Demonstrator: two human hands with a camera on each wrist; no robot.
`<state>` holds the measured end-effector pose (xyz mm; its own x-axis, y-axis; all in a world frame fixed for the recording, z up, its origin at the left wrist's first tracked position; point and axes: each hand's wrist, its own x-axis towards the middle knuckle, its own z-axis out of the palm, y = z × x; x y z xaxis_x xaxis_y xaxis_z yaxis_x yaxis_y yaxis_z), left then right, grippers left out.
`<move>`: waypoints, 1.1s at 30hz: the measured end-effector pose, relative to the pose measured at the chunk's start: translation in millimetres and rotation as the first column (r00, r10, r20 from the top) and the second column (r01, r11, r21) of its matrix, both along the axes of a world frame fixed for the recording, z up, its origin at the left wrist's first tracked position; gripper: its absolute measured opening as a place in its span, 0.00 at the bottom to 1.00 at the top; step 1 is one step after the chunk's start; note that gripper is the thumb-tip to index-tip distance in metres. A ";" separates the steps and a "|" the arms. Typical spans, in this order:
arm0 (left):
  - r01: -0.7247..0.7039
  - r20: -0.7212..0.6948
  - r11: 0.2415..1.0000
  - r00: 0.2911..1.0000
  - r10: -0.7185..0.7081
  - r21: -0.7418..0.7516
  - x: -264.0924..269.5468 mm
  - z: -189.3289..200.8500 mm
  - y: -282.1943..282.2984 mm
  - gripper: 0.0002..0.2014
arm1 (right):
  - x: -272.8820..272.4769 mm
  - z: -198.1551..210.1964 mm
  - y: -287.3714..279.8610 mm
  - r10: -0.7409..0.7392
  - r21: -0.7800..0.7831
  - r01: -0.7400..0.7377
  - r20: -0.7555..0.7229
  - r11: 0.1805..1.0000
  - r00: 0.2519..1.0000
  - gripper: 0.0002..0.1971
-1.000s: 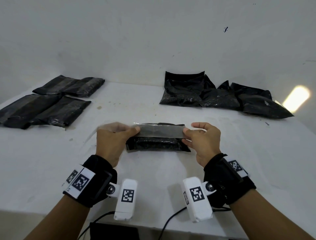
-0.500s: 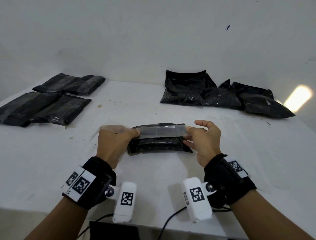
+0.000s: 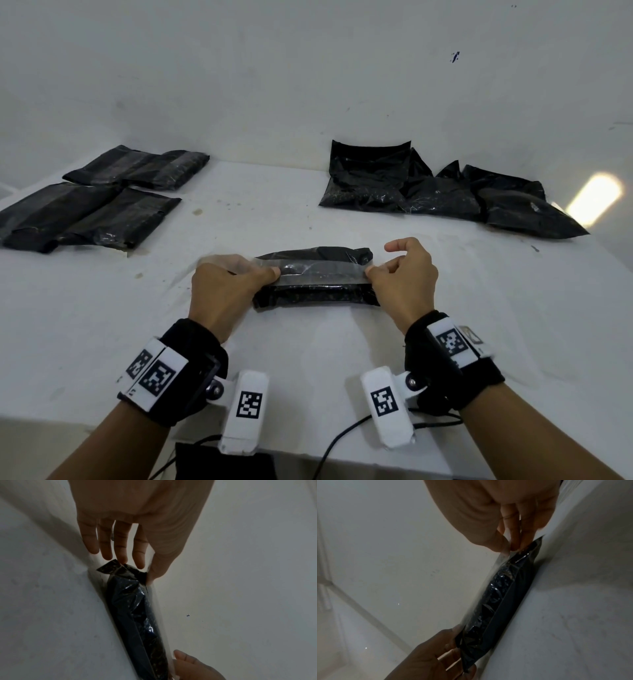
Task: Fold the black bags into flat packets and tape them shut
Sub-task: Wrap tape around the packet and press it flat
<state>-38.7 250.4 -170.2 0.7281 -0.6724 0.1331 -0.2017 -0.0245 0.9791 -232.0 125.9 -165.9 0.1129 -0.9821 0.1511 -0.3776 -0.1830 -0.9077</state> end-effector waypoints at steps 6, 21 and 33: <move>-0.051 0.050 0.985 0.998 0.043 0.167 -0.9 1.1 3.2 0.16 | -3.3 0.8 1.6 0.011 0.052 -0.003 -0.153 0.999 0.988 0.17; 0.007 -0.034 0.949 0.999 0.004 0.314 -0.7 5.2 8.4 0.24 | -2.0 9.6 0.0 0.135 0.296 -0.057 -0.249 0.953 0.959 0.28; 0.100 -0.402 0.994 0.913 -0.073 0.048 -2.2 10.2 8.9 0.09 | -11.3 8.5 -10.6 -0.043 0.648 -0.295 0.452 0.702 0.891 0.06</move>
